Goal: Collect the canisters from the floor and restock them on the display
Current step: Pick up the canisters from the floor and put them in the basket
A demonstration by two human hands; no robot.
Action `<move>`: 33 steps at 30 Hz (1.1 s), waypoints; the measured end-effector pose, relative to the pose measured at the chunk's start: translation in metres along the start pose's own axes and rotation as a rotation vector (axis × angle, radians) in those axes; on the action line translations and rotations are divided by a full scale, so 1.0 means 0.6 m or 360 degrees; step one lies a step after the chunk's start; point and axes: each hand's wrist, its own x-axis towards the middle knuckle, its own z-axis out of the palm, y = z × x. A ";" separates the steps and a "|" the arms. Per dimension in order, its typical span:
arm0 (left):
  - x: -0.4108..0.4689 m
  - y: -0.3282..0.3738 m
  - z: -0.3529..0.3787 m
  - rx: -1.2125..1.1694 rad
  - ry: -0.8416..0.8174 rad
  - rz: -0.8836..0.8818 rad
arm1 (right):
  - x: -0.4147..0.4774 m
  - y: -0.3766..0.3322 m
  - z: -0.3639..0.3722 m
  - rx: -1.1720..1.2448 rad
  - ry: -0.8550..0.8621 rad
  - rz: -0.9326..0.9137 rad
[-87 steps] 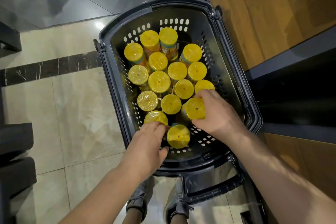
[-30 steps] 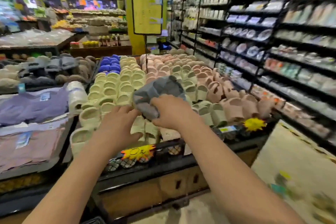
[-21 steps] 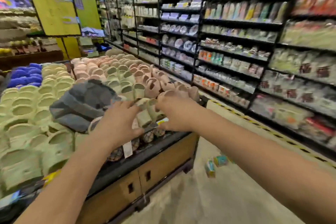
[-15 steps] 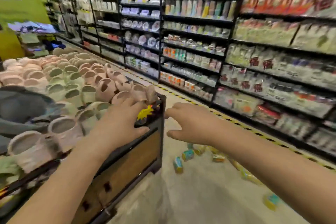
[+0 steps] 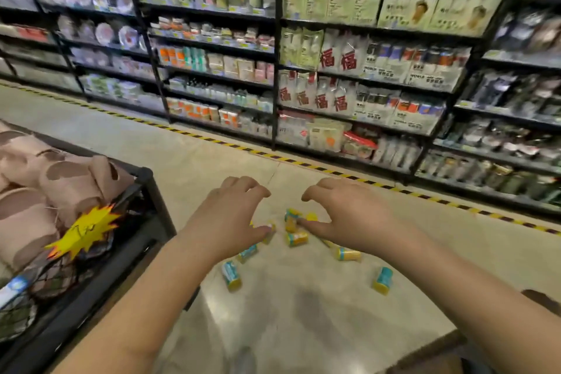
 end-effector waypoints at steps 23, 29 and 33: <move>0.621 0.031 0.188 -0.0161 -0.0427 0.0732 | 0.229 0.383 0.153 0.0211 -0.0228 0.0855; 0.740 0.149 0.272 -0.0120 -0.0544 0.0812 | 0.204 0.556 0.197 0.0263 -0.0220 0.0983; 0.819 0.224 0.338 -0.0065 -0.0631 0.0848 | 0.183 0.669 0.243 0.0275 -0.0218 0.1029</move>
